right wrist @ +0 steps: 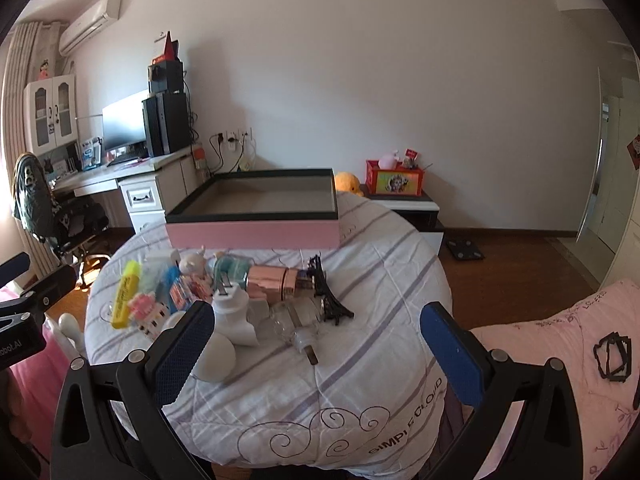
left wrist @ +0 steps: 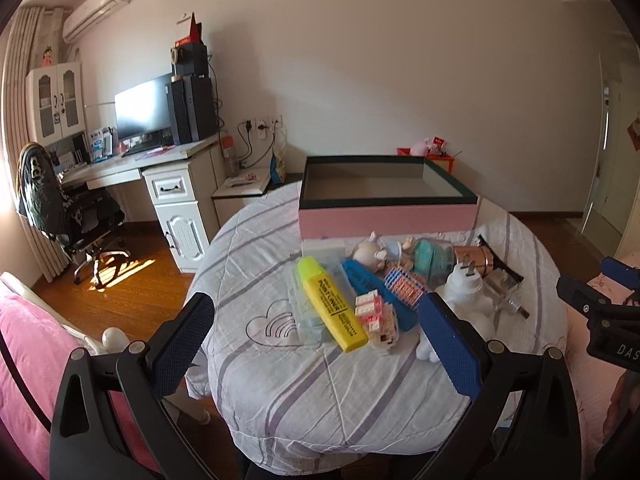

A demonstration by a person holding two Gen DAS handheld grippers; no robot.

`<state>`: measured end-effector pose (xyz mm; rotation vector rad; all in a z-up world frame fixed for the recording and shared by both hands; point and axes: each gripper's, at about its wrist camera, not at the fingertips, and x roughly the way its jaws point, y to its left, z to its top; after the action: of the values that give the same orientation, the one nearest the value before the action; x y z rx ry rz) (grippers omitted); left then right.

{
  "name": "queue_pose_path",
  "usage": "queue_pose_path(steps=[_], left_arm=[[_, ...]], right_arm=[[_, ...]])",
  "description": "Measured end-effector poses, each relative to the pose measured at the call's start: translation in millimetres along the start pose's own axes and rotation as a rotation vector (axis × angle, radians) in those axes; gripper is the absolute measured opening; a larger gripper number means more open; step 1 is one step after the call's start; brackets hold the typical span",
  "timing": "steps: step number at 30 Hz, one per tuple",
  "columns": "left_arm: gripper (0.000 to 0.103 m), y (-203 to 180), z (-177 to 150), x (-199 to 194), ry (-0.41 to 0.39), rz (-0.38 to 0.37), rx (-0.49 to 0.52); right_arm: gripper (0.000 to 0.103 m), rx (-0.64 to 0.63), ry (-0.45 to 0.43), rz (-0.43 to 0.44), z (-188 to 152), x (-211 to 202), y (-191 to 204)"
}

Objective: Organize rigid objects
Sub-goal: 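Lower the left gripper onto the yellow highlighter and close it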

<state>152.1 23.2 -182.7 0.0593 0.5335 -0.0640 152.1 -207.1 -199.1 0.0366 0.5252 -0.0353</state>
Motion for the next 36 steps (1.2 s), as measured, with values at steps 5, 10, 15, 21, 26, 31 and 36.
queue_pose_path(steps=[5, 10, 15, 21, 26, 31, 36], left_arm=[[0.103, 14.2, -11.7, 30.9, 0.066, 0.018, -0.035], [0.103, 20.8, -11.7, 52.8, 0.108, 0.028, -0.066], [0.103, 16.4, -12.3, 71.5, 0.148, -0.009, -0.072], [0.103, 27.3, -3.0, 89.8, 0.157, 0.018, -0.093], [0.085, 36.8, -2.6, 102.7, 0.168, -0.039, -0.123], [0.056, 40.4, -0.8, 108.3, 0.157, -0.149, -0.159], [0.035, 30.5, 2.0, 106.5, 0.142, -0.152, -0.107]], right_arm=[[0.103, -0.003, 0.057, 0.003, -10.3, 22.7, -2.1], [0.103, 0.007, 0.087, 0.003, -12.4, 39.6, -3.6], [0.103, 0.012, 0.109, 0.006, -12.3, 53.6, -4.6], [0.103, 0.014, 0.122, 0.009, -12.2, 64.2, -5.9], [0.103, 0.019, 0.126, 0.009, -10.1, 74.6, -10.0], [0.103, 0.027, 0.141, 0.015, -9.4, 84.2, -12.1], [0.103, 0.028, 0.142, 0.012, -7.6, 91.8, -14.7]])
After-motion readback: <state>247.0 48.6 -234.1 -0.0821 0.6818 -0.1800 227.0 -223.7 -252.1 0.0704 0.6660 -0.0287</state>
